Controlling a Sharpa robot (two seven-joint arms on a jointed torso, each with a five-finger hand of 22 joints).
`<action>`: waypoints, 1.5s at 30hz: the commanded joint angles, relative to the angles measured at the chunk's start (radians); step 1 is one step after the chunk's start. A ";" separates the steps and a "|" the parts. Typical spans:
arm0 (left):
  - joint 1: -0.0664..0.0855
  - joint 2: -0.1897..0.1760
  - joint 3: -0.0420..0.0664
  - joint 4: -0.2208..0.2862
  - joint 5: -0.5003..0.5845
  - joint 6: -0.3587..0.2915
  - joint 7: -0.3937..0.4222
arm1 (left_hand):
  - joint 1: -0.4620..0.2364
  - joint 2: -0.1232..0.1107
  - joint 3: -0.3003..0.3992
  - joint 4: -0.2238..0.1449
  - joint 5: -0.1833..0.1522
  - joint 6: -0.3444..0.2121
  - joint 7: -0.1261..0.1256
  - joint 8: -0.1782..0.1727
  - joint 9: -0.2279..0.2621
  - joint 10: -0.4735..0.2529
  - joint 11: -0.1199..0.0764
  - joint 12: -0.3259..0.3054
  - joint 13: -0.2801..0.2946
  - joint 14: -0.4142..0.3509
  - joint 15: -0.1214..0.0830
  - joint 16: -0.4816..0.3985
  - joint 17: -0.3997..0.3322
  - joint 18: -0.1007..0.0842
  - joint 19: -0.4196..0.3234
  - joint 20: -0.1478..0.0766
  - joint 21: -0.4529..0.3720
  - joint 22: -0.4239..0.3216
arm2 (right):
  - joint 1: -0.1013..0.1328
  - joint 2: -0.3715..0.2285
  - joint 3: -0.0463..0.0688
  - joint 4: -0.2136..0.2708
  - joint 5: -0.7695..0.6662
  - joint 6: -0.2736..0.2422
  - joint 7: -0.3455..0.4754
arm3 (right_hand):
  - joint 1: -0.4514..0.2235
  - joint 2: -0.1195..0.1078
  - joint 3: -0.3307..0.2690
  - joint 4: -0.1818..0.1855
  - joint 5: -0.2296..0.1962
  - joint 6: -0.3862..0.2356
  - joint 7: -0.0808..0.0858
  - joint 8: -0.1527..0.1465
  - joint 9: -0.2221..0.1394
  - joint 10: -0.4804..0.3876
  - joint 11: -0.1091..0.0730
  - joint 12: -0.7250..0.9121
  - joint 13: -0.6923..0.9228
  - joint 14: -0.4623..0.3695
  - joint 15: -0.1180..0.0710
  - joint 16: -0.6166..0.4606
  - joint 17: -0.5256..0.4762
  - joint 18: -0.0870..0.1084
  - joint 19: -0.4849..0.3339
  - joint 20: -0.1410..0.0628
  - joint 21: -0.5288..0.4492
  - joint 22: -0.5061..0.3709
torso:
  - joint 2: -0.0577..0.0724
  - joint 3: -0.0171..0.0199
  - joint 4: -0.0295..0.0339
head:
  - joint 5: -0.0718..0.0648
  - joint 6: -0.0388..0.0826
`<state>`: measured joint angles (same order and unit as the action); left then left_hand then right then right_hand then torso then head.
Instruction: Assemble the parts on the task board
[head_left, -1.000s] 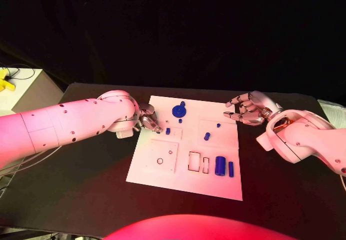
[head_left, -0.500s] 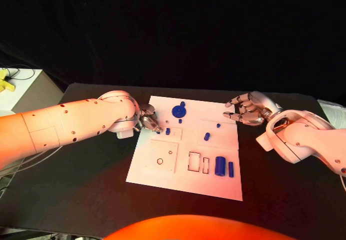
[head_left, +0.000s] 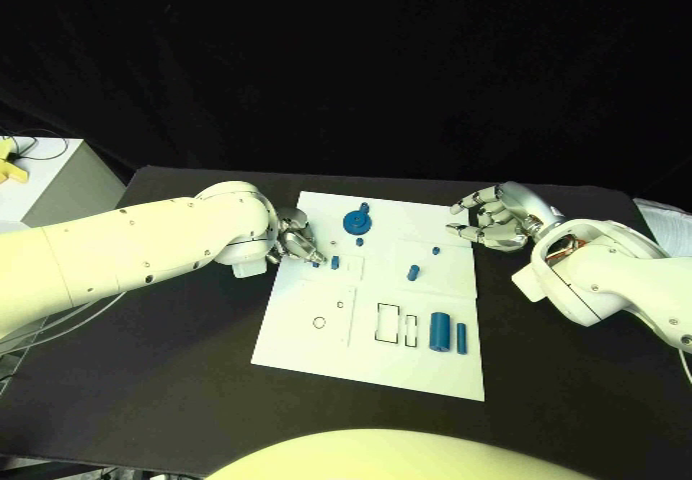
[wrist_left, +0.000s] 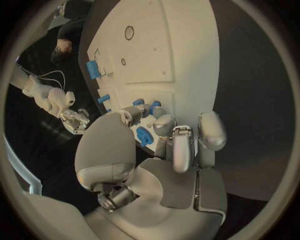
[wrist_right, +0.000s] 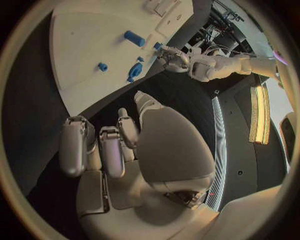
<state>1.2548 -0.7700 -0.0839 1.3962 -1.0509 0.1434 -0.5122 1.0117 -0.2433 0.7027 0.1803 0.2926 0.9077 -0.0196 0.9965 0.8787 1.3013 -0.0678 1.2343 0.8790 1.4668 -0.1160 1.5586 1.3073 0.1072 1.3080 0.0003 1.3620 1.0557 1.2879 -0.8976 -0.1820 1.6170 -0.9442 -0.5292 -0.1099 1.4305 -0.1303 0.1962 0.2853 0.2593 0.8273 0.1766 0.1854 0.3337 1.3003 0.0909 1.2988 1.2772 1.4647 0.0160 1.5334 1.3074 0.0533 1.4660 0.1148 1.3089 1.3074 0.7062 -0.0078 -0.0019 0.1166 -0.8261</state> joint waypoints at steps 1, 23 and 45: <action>-0.003 0.000 -0.002 0.000 0.013 0.011 -0.004 | -0.002 -0.003 -0.010 0.002 -0.004 -0.003 0.007 -0.004 0.001 -0.005 -0.004 -0.005 0.000 0.097 -0.002 0.002 0.240 -0.007 -0.001 -0.004 -0.005 -0.001 | -0.001 -0.001 0.000 0.002 -0.007 0.011 0.006 | -0.008 -0.006 0.006 0.002 0.006 0.005 0.002 0.001 -0.001 -0.004 0.000 0.001 -0.001 0.084 -0.004 -0.006 0.184 0.006 0.000 -0.002 -0.007 0.085 | 0.000 -0.0009 0.0000 | 0.000 -0.001; -0.003 -0.020 0.001 0.021 0.025 -0.017 0.001 | 0.004 -0.011 -0.279 0.111 -0.079 0.000 0.010 -0.020 0.013 -0.014 -0.002 -0.011 -0.005 0.095 -0.001 -0.001 0.234 -0.005 -0.004 -0.004 -0.013 -0.008 | -0.002 -0.001 0.000 0.000 -0.007 0.011 0.008 | -0.010 -0.007 0.007 0.003 0.006 0.005 0.002 0.000 -0.001 -0.006 0.000 0.000 -0.003 0.083 -0.004 -0.008 0.180 0.007 -0.002 -0.002 -0.013 0.081 | 0.000 -0.0017 0.0000 | -0.004 0.000; -0.002 -0.091 0.030 0.085 0.225 -0.108 0.054 | 0.132 0.055 -0.392 0.111 -0.056 -0.142 0.089 -0.150 -0.058 -0.263 0.069 -0.198 -0.323 0.017 0.060 -0.099 0.037 0.040 -0.158 0.053 -0.153 -0.252 | -0.008 -0.002 0.000 -0.003 -0.007 0.013 0.008 | -0.010 -0.008 0.007 0.003 0.006 0.004 0.002 0.000 -0.002 -0.006 0.001 0.000 -0.003 0.083 -0.004 -0.008 0.181 0.007 -0.003 -0.002 -0.014 0.081 | 0.000 -0.0009 0.0001 | -0.008 0.005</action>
<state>1.2520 -0.8578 -0.0559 1.4724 -0.8807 0.0565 -0.4989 1.1386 -0.1878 0.3104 0.2925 0.2327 0.7678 0.0692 0.8501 0.8221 1.0413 0.0018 1.0369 0.5569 1.4667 -0.0620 1.4613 1.3080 0.1309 1.1530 0.0532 1.2110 0.8056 1.2814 -0.8988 -0.1820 1.6141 -0.9442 -0.5286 -0.1095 1.4265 -0.1343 0.1990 0.2882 0.2592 0.8273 0.1767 0.1854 0.3338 1.3003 0.0908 1.2988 1.2754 1.4647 0.0160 1.5280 1.3073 0.0532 1.4661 0.1148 1.2990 1.3077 0.7052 -0.0084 -0.0023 0.1103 -0.8226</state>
